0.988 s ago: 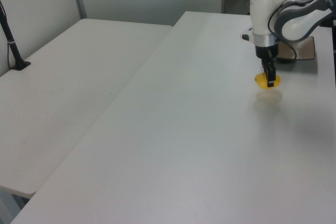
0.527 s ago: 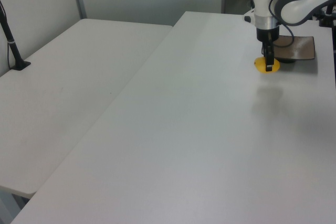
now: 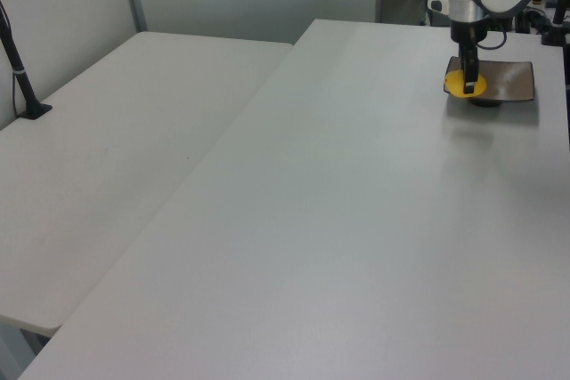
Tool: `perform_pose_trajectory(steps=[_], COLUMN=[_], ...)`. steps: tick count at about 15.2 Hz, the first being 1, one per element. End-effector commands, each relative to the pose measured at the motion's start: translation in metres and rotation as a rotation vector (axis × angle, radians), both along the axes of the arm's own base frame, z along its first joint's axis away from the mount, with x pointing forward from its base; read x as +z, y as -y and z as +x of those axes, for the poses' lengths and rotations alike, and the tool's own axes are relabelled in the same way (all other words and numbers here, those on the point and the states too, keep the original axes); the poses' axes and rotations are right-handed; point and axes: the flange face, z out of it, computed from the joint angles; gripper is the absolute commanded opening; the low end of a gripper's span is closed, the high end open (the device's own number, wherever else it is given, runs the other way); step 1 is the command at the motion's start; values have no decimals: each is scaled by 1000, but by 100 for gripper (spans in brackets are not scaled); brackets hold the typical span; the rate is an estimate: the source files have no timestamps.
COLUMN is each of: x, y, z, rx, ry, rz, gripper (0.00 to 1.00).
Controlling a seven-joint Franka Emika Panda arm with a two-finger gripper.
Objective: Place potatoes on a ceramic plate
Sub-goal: 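Lift the potato and carry it over the brown square plate, then lower the potato onto the plate and open the gripper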
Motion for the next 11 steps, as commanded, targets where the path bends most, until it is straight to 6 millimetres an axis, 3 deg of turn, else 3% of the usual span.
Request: perform_pose_trajectory(steps=[1, 5, 8, 10, 11], x=[5, -7, -11, -10, -8], y=[42, 71, 78, 82, 83], z=[-8, -8, -7, -2, 0], rx=[29, 19, 8, -1, -1], ry=[5, 29, 37, 35, 39], rz=[-5, -14, -18, -22, -25], gripper=[47, 55, 71, 100, 100])
